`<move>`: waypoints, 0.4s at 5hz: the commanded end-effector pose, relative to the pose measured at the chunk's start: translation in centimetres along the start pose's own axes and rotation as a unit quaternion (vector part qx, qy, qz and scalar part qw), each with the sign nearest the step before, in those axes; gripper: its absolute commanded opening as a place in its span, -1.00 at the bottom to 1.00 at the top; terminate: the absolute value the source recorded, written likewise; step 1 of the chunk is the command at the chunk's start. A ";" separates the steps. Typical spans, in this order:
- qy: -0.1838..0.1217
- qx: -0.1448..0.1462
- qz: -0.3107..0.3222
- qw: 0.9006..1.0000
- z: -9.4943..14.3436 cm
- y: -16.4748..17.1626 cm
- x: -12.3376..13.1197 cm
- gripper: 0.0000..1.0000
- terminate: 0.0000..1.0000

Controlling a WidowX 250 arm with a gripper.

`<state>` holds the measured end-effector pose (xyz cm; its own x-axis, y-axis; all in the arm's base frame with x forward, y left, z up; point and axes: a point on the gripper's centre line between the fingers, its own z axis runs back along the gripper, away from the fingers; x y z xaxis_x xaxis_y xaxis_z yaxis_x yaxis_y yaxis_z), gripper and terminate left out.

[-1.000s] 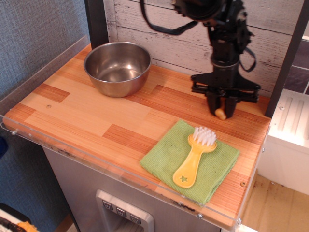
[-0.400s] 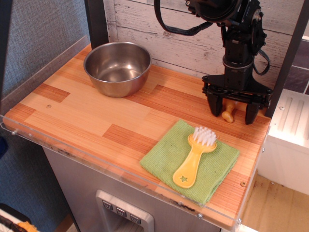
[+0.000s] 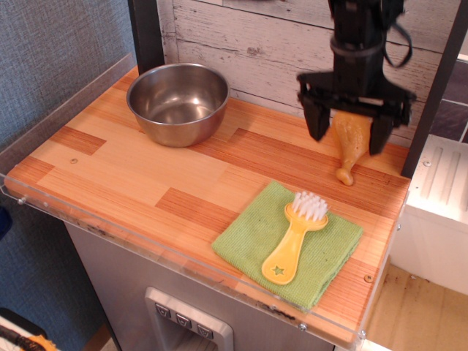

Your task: Put the thigh behind the cloth.

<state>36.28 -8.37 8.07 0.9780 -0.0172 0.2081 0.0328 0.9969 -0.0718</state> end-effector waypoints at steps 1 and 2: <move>0.010 0.047 0.044 0.998 3.4 1.7 -4.0 1.00 -1.00; 0.027 0.049 0.053 0.997 2.9 3.0 -5.3 1.00 -1.00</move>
<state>30.80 -4.60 7.47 0.9928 0.0831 0.0859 -0.0840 0.9964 0.0075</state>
